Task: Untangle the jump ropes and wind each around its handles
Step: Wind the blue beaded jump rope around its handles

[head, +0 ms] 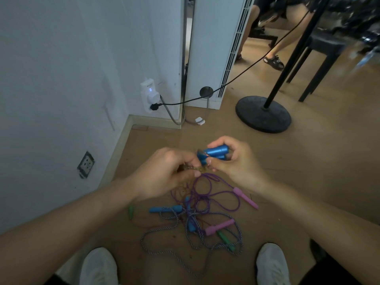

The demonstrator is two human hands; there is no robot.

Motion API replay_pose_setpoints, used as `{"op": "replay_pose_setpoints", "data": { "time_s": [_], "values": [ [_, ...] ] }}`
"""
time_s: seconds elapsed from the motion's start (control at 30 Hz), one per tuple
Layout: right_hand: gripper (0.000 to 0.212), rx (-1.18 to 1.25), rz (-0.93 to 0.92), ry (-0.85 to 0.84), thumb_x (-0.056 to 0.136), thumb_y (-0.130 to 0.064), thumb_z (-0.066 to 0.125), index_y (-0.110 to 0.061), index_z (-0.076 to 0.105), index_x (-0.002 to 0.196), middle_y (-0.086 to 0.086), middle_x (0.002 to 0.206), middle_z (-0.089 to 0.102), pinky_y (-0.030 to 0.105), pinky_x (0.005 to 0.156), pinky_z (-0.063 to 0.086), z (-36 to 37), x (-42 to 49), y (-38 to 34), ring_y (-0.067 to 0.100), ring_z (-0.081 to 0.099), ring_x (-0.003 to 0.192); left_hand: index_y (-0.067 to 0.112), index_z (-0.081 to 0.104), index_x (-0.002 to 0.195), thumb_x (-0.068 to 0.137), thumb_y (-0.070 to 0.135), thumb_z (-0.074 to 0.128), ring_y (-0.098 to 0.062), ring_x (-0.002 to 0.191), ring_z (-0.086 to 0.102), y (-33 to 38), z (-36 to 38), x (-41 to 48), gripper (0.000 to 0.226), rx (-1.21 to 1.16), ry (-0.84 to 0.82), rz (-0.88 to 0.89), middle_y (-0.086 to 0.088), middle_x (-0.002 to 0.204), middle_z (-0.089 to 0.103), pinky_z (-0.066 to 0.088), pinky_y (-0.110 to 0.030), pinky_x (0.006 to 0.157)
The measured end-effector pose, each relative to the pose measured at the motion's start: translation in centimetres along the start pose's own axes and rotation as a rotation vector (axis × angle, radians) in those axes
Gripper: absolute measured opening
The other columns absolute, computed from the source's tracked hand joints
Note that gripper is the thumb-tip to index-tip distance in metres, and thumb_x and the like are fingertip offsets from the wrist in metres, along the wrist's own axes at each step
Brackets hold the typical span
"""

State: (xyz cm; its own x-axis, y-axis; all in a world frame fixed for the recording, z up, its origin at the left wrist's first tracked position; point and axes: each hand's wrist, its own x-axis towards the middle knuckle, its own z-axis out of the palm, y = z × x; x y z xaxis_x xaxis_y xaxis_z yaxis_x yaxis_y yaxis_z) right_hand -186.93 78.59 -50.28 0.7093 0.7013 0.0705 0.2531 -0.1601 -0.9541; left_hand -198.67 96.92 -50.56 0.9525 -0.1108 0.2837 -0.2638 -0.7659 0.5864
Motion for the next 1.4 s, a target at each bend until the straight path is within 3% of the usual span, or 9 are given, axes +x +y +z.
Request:
{"op": "replay_pose_setpoints", "data": {
  "time_s": [0.17,0.4,0.57,0.67,0.83,1.07,1.23,1.33,1.4],
  "values": [
    [0.022,0.024,0.107,-0.242,0.084,0.007,0.069,-0.003,0.062,0.103,0.009,0.085,0.07,0.025,0.058,0.055,-0.1,-0.1,-0.6,0.019,0.068,0.067,0.024,0.074,0.091,0.083,0.029,0.079,-0.009,0.074,0.067,-0.9,-1.5,0.7,0.011,-0.091,0.044,-0.091,0.013,0.081,0.071,0.051,-0.024,0.064],
    [0.017,0.2,0.258,-0.287,0.089,0.009,0.06,-0.001,0.058,0.103,0.013,0.087,0.066,0.028,0.056,0.048,0.2,-0.2,-0.6,0.02,0.063,0.064,0.022,0.072,0.104,0.076,0.029,0.083,-0.003,0.099,0.065,-1.0,-0.3,0.7,0.03,-0.435,0.122,-0.368,0.012,0.104,0.071,0.05,-0.02,0.085],
    [0.015,0.267,0.283,-0.249,0.09,0.006,0.061,-0.004,0.058,0.101,0.012,0.087,0.065,0.028,0.058,0.049,0.4,-0.1,-0.5,0.022,0.063,0.066,0.009,0.074,0.109,0.091,0.009,0.07,-0.014,0.093,0.073,-0.2,0.0,0.7,0.018,-0.488,0.091,-0.316,-0.003,0.1,0.076,0.057,-0.025,0.084],
    [0.016,0.298,0.269,-0.216,0.09,0.005,0.062,-0.003,0.058,0.103,0.013,0.088,0.065,0.028,0.058,0.05,0.4,0.0,-0.3,0.023,0.063,0.067,0.015,0.07,0.122,0.092,0.016,0.07,-0.014,0.098,0.072,-0.1,-0.2,0.3,0.029,-0.455,0.014,-0.298,0.001,0.106,0.076,0.058,-0.032,0.09],
    [0.024,0.338,0.222,-0.19,0.089,0.002,0.064,0.003,0.055,0.111,0.018,0.096,0.064,0.029,0.061,0.053,0.6,0.0,-0.3,0.023,0.064,0.07,0.017,0.066,0.128,0.075,0.017,0.087,-0.01,0.095,0.07,0.0,-0.3,-0.1,0.057,-0.373,0.048,-0.235,0.009,0.106,0.074,0.058,-0.027,0.084],
    [0.053,0.403,0.321,-0.217,0.085,-0.033,0.065,-0.006,0.052,0.129,0.016,0.105,0.067,0.026,0.052,0.049,0.5,0.1,-1.0,0.021,0.061,0.064,0.007,0.069,0.117,0.075,-0.002,0.079,-0.013,0.094,0.074,0.7,-0.9,0.8,0.043,-0.767,0.075,-0.341,-0.007,0.107,0.076,0.056,-0.019,0.076],
    [0.065,0.332,0.461,-0.445,0.092,-0.063,0.036,-0.015,0.058,0.129,0.013,0.111,0.071,0.027,0.056,0.043,0.6,-0.1,-1.5,0.017,0.057,0.063,0.005,0.066,0.122,0.068,0.012,0.08,-0.027,0.106,0.071,0.6,-0.8,1.1,0.056,-0.943,0.089,-0.445,-0.011,0.115,0.074,0.059,-0.034,0.087],
    [0.071,0.267,0.45,-0.444,0.087,-0.071,0.035,-0.016,0.06,0.126,0.01,0.104,0.07,0.028,0.055,0.033,0.6,-0.1,-1.1,0.014,0.053,0.061,0.001,0.065,0.122,0.063,0.013,0.082,-0.028,0.1,0.072,0.3,-0.8,1.2,0.063,-0.988,0.183,-0.521,-0.012,0.111,0.075,0.06,-0.032,0.082],
    [0.059,0.169,0.408,-0.413,0.089,-0.061,0.048,-0.013,0.063,0.12,0.009,0.108,0.071,0.026,0.055,0.033,0.6,-0.3,-0.7,0.013,0.05,0.062,0.005,0.068,0.12,0.063,0.014,0.083,-0.026,0.096,0.073,0.1,-0.9,1.2,0.059,-0.944,0.247,-0.546,-0.01,0.108,0.076,0.06,-0.032,0.083]
  ]
}}
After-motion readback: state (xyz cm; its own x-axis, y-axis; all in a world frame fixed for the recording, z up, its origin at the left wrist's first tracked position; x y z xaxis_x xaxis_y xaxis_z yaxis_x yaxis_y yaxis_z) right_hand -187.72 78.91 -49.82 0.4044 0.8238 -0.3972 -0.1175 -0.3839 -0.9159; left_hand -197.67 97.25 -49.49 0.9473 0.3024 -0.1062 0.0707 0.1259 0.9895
